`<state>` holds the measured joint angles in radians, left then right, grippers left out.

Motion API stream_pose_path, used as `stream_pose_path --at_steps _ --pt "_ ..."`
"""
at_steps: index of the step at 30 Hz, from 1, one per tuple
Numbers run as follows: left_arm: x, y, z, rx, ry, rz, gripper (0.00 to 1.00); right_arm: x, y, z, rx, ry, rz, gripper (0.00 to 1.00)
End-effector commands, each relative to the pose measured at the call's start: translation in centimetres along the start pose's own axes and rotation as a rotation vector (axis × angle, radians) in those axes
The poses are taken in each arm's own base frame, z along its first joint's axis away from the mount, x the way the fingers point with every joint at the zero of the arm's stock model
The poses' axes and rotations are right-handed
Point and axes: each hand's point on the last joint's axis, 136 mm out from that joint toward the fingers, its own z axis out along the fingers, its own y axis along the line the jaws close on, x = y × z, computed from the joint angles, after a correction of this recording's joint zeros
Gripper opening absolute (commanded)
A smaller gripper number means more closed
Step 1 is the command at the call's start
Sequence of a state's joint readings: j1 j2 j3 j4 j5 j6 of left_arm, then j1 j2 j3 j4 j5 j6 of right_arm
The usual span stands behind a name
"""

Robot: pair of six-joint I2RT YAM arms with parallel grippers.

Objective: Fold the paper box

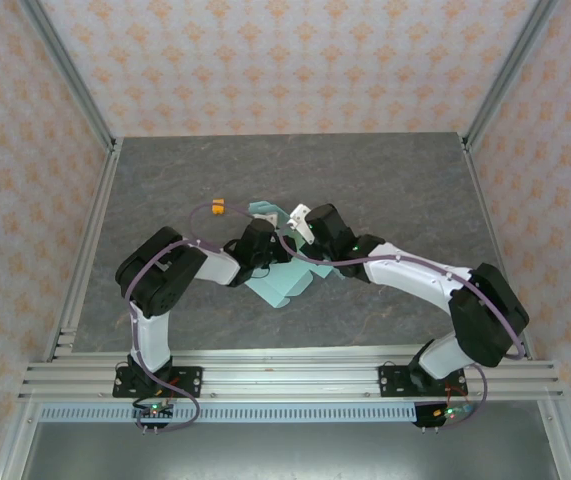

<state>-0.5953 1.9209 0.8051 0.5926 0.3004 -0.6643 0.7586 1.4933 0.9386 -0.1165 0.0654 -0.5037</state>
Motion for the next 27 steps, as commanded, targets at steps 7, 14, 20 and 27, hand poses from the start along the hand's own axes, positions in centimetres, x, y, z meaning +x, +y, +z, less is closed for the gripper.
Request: stream_pose_path --at_steps 7,14,20,27 --pt "0.9 0.1 -2.9 -0.038 0.021 -0.014 0.25 1.1 -1.1 0.0 0.129 0.048 -0.135 0.00" --pt "1.1 0.3 -4.7 -0.048 0.016 -0.014 0.29 0.6 -2.0 0.0 0.234 0.061 -0.239 0.00" --pt "2.2 1.6 -5.3 -0.090 0.043 -0.014 0.26 0.0 -2.4 0.0 0.261 0.038 -0.283 0.00" --pt "2.2 1.6 -3.8 -0.075 0.037 -0.040 0.22 0.1 -2.0 0.9 0.270 0.019 -0.382 0.00"
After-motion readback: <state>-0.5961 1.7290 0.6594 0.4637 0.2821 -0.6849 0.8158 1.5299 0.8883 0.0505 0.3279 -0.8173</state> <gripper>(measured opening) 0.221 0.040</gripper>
